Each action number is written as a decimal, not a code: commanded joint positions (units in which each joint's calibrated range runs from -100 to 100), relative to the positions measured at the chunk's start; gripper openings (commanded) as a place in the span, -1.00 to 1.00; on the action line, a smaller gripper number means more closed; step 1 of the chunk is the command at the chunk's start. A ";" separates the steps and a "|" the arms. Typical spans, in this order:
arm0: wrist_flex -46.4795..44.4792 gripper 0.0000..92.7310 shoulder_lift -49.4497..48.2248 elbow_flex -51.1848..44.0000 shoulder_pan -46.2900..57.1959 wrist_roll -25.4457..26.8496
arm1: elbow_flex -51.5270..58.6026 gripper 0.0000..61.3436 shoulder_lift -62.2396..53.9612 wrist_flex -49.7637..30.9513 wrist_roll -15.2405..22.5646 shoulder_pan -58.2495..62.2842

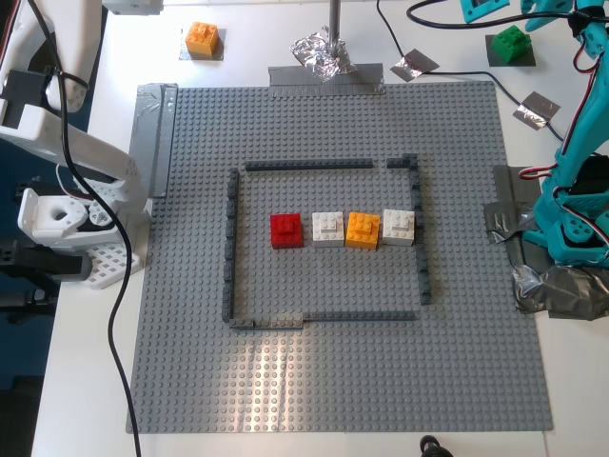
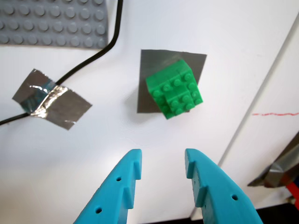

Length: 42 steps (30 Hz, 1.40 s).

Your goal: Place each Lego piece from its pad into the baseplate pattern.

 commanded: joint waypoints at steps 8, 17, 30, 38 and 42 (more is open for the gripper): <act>-1.70 -0.57 -2.73 -1.09 -0.06 0.18 | 13.65 -0.99 -0.65 -2.04 8.25 1.72; -1.70 -0.56 -2.73 -1.09 0.23 0.23 | 11.67 -0.99 0.89 -1.96 8.16 1.72; -1.70 -0.57 -1.61 1.26 0.52 2.43 | 0.02 -0.99 8.44 -0.49 8.55 -0.09; -1.86 -0.57 4.31 -1.54 0.96 5.31 | -2.69 -0.99 12.56 -2.61 6.64 -1.47; -1.78 -0.57 6.97 -3.89 0.96 5.36 | -5.85 -0.99 16.34 -2.77 6.35 -1.76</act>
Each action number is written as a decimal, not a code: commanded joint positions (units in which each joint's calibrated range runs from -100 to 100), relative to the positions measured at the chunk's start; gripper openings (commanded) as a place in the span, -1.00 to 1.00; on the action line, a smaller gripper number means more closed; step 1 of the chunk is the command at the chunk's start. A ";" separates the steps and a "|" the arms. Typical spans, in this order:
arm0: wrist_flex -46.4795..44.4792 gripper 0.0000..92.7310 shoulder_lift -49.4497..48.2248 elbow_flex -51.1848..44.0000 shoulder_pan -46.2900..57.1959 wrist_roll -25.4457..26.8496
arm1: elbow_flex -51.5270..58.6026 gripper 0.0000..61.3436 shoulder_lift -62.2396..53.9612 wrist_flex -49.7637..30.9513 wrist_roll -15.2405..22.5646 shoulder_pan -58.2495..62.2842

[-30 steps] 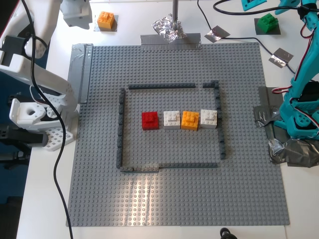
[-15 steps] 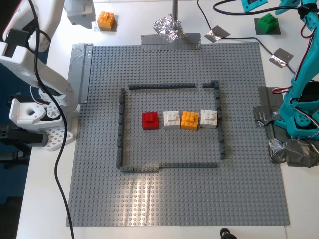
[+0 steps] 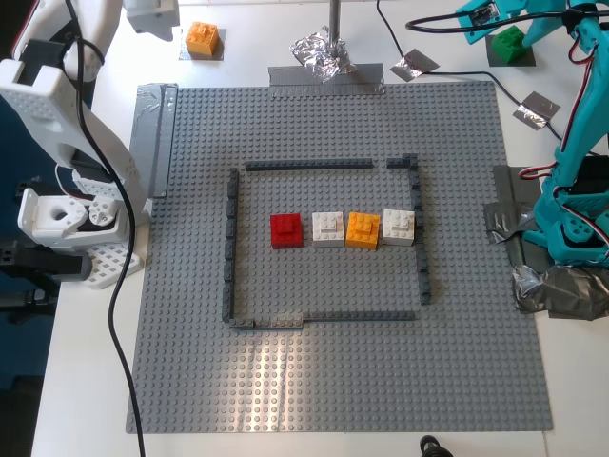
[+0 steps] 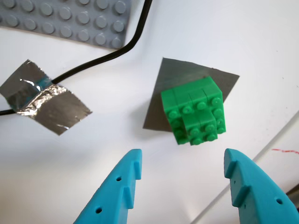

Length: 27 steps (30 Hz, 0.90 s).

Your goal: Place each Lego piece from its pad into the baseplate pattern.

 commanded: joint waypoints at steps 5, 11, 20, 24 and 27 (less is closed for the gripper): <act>0.22 -0.57 2.79 -6.42 0.08 1.22 | -11.77 -0.88 7.41 -1.50 -0.49 -0.09; 0.22 -0.58 5.70 -9.40 0.08 2.25 | -18.81 -0.51 13.50 -2.55 -1.42 0.06; 0.30 -0.58 9.65 -14.10 0.08 3.91 | -29.46 -0.35 24.23 -3.29 -2.93 1.00; 0.38 -0.62 10.08 -14.46 0.08 3.91 | -29.82 -0.36 26.72 -4.10 -2.98 1.58; 0.38 -0.65 10.17 -14.46 0.01 3.91 | -30.19 -0.39 27.50 -5.24 -3.08 1.87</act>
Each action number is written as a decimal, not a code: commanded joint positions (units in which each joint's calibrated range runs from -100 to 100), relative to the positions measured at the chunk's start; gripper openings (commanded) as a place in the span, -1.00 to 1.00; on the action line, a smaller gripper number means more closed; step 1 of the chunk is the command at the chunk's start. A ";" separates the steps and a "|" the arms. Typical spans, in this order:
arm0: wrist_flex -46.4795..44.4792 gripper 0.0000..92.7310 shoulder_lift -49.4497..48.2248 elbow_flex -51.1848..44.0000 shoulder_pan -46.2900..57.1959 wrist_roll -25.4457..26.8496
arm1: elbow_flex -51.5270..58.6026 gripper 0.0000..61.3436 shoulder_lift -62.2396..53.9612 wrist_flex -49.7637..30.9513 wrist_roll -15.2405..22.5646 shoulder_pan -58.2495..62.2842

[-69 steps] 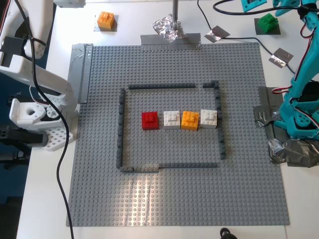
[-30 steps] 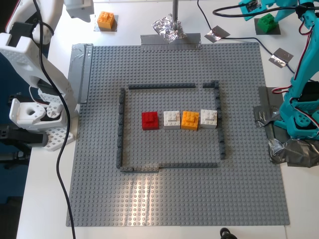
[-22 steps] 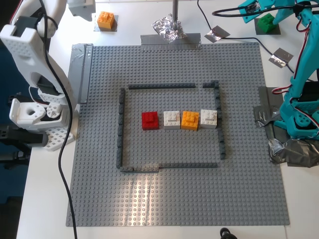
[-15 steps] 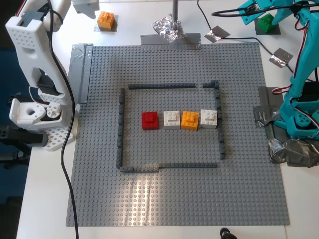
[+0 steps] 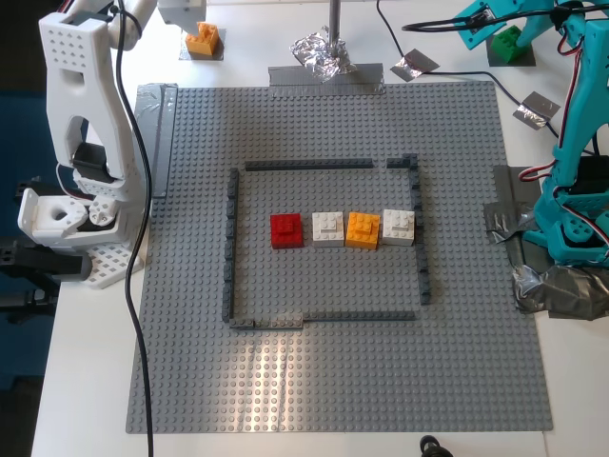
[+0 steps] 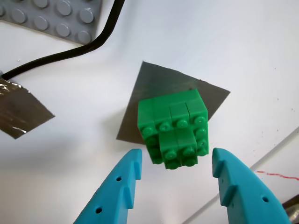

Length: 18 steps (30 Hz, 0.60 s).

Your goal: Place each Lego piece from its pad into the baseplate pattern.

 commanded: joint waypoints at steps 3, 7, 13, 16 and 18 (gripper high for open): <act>0.21 -0.65 0.03 -2.84 0.01 0.25 | -4.93 -0.40 -0.31 -1.79 -0.30 0.51; 4.27 -0.65 3.55 -9.07 -0.07 0.25 | -6.19 -0.41 1.32 -2.11 -0.49 0.51; 8.67 -0.67 8.96 -16.93 0.01 0.15 | -7.91 -0.41 3.46 -2.19 -0.78 0.00; 8.67 -0.83 8.96 -16.93 0.01 0.15 | -9.35 -0.41 4.49 -2.03 -0.78 -0.29; 8.83 -0.96 8.96 -16.93 0.01 0.06 | -10.08 -0.41 5.01 -1.79 -0.78 -0.44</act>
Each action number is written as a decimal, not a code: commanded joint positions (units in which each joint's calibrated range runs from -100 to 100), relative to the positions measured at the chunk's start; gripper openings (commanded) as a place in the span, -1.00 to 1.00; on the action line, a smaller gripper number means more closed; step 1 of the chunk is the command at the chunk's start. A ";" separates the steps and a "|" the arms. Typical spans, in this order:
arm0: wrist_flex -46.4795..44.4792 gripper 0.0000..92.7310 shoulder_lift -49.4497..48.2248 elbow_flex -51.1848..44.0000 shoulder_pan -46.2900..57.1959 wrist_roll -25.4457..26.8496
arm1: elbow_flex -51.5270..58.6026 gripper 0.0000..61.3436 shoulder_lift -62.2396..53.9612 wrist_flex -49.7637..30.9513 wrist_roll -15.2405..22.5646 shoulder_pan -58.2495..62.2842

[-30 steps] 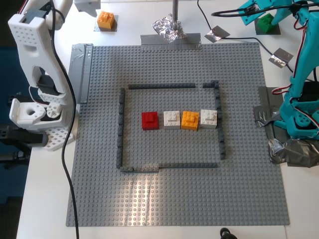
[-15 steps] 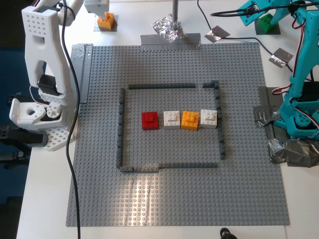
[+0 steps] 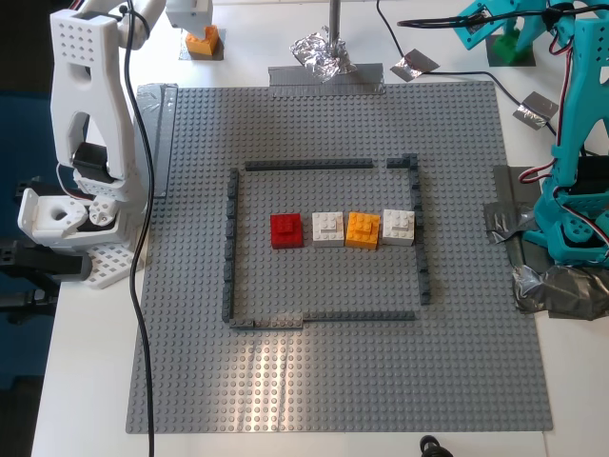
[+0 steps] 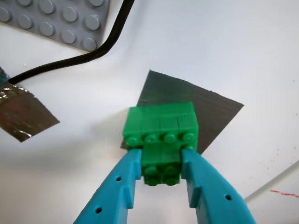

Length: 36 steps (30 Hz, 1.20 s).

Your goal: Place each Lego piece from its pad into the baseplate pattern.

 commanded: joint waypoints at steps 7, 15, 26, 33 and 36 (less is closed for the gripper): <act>0.83 -1.00 -2.40 -1.38 -1.08 0.10 | -6.79 -0.41 -0.44 -0.09 -0.30 -1.56; 1.15 -1.00 -13.56 7.83 -5.87 0.25 | -6.34 -0.40 -0.26 1.53 -0.73 -2.65; 3.02 -1.00 -33.90 26.15 -13.92 0.20 | -5.89 -0.53 0.42 2.43 -0.49 -2.51; 3.02 -1.00 -45.06 36.09 -20.45 -0.14 | -6.70 -0.52 0.16 1.78 -0.39 -2.07; 3.02 -1.00 -50.81 41.50 -24.88 -0.19 | -6.52 -0.53 0.16 1.78 -0.20 -1.78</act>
